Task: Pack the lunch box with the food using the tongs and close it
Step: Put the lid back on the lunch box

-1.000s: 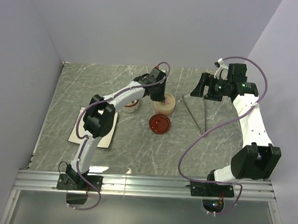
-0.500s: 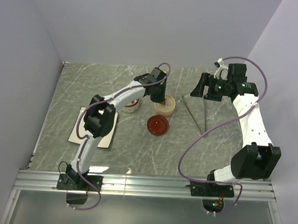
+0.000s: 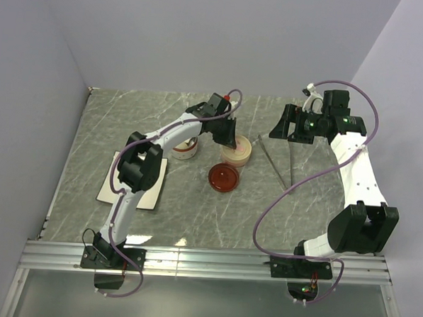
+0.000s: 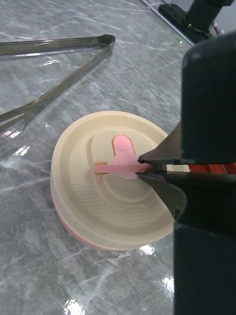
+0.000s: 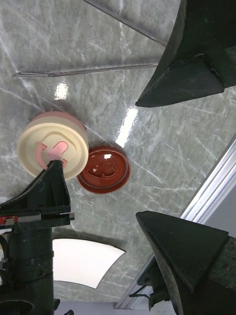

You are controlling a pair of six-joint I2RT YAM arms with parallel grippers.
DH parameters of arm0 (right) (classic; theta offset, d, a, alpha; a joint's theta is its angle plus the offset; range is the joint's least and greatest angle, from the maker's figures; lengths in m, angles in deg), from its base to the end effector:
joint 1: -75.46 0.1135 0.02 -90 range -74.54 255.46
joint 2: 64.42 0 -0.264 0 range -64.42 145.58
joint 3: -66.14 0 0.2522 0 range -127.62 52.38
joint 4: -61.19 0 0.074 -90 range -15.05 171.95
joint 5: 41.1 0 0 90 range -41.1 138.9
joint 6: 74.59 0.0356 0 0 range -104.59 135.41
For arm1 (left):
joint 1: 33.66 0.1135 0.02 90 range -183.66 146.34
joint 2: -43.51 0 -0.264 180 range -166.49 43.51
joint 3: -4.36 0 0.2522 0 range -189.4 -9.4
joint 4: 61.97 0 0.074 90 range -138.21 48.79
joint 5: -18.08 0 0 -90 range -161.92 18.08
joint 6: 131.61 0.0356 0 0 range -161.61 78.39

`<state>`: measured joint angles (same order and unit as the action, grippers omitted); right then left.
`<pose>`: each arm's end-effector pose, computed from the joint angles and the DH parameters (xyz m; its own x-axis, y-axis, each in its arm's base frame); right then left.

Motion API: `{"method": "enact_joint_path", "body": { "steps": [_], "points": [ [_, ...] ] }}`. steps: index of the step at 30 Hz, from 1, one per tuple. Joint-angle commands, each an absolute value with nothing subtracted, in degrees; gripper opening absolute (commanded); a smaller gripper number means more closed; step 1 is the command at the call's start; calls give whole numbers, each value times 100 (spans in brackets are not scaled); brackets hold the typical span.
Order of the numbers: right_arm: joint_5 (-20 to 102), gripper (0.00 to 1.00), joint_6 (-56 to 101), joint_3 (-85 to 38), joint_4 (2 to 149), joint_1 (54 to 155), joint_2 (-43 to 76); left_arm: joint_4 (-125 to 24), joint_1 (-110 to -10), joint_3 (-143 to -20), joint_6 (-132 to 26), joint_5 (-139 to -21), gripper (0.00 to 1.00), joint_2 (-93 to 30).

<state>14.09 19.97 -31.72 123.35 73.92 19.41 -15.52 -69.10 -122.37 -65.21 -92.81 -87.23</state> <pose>0.3056 0.0121 0.3602 -0.7706 0.0860 -0.6315 -0.2985 0.8268 0.4768 0.4099 -0.3073 0.2132 -0.8667 0.1577 -0.4733 0.4144 0.7559 -0.5069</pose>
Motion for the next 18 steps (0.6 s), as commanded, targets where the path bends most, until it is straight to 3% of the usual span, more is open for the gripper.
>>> {"method": "enact_joint_path", "body": {
  "steps": [1, 5, 7, 12, 18],
  "points": [
    [1269, 93, 1893, -3402, 12355, 7344, 1890, -488, -7066, -12093, -5937, -9425, 0, -9035],
    [1251, 93, 1884, -3419, 12372, 7344, 1873, -435, -7066, -11997, -5823, -9372, 0, -8982],
    [1251, 93, 1875, -3419, 12381, 7344, 1864, -400, -7057, -12014, -5761, -9450, 5, -8956],
    [1251, 92, 1866, -3402, 12381, 7344, 1820, -391, -7022, -12154, -5612, -9539, 33, -8763],
    [1234, 92, 1875, -3384, 12381, 7353, 1785, -373, -6934, -12410, -5620, -9530, 36, -8543]
  ]
}}
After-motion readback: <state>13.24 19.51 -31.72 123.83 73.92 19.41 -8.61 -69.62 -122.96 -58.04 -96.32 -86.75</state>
